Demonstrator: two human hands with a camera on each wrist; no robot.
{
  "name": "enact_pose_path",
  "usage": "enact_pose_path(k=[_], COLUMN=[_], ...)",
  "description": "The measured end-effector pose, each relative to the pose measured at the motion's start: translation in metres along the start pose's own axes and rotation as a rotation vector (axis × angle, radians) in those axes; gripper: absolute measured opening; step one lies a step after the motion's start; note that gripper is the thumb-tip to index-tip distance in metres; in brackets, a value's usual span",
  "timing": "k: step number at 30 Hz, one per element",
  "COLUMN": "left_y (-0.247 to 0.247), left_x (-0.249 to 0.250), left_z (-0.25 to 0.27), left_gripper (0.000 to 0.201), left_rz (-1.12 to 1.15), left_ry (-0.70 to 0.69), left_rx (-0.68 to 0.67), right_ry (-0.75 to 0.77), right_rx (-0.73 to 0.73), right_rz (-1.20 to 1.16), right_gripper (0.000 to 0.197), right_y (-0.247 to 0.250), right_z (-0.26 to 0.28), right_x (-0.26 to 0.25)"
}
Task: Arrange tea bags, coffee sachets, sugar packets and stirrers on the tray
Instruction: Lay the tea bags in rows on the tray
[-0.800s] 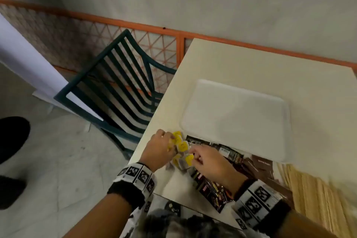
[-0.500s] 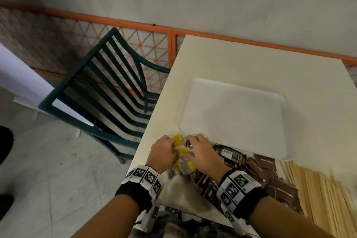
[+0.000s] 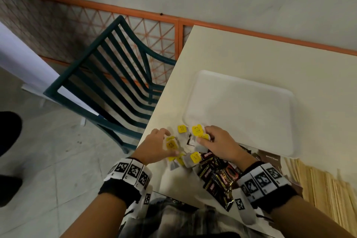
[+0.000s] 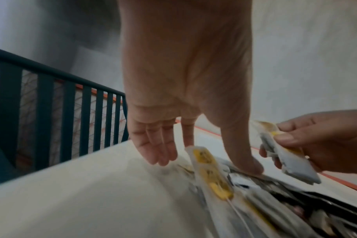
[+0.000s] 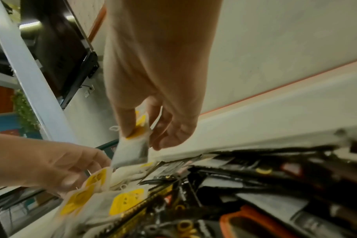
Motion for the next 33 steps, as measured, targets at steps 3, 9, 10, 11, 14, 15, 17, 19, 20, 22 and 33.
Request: enact_pose_path(k=[3,9,10,11,14,15,17,19,20,22,33], left_y=[-0.017,-0.034,-0.036,-0.038,-0.032,-0.032,-0.030,-0.027,-0.026,-0.025,-0.010], left_x=[0.002,-0.008,-0.010,-0.014,-0.009,-0.009,-0.008,-0.006,-0.004,-0.003,-0.010], left_z=[0.002,-0.006,-0.008,-0.009,-0.006,-0.006,-0.004,-0.003,-0.003,-0.006,-0.007], left_gripper=[0.079,0.066,0.066,0.064,0.058,0.061,0.070,0.072,0.068,0.059,0.025], left_rz=[-0.052,-0.078,-0.082,-0.077,-0.004,0.012,0.073,0.100,0.098,0.078,0.250], left_ry=[-0.009,-0.009,-0.008,-0.013,-0.017,-0.011,0.031,0.034,0.018,-0.034,-0.026], left_rx=[-0.075,-0.044,-0.028,-0.006,0.043,0.054,0.051,0.037,0.029,0.028,0.095], right_ry=[0.071,0.213,0.221,0.223,0.185,0.173,0.127,0.029,-0.029,-0.131,-0.304], right_rx=[-0.195,-0.372,-0.349,-0.330,-0.275,-0.240,-0.175,-0.126,-0.112,-0.074,-0.052], right_rz=[0.092,0.291,0.301,0.295,0.229,0.180,0.039,-0.091,-0.152,-0.291,-0.749], right_gripper=[0.032,0.041,0.042,0.040,0.029,0.026,0.025,0.028,0.028,0.025,0.013], right_y=[-0.009,-0.046,-0.048,-0.050,-0.051,-0.049,-0.040,-0.030,-0.025,-0.017,-0.016], right_z=[0.008,0.014,0.013,0.012,0.009,0.008,0.007,0.005,0.003,0.000,-0.005], right_x=[-0.001,-0.013,-0.014,-0.013,-0.009,-0.008,-0.007,-0.006,-0.005,-0.001,-0.006])
Point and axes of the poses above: each hand's wrist, its own z-axis away from the middle knuckle, its own y-axis out of the back of the hand, x = y × z, the point moved 4 cm from there along -z, towards the middle knuckle, and after that the axes turned 10 degrees about x, right-handed, at the moved point
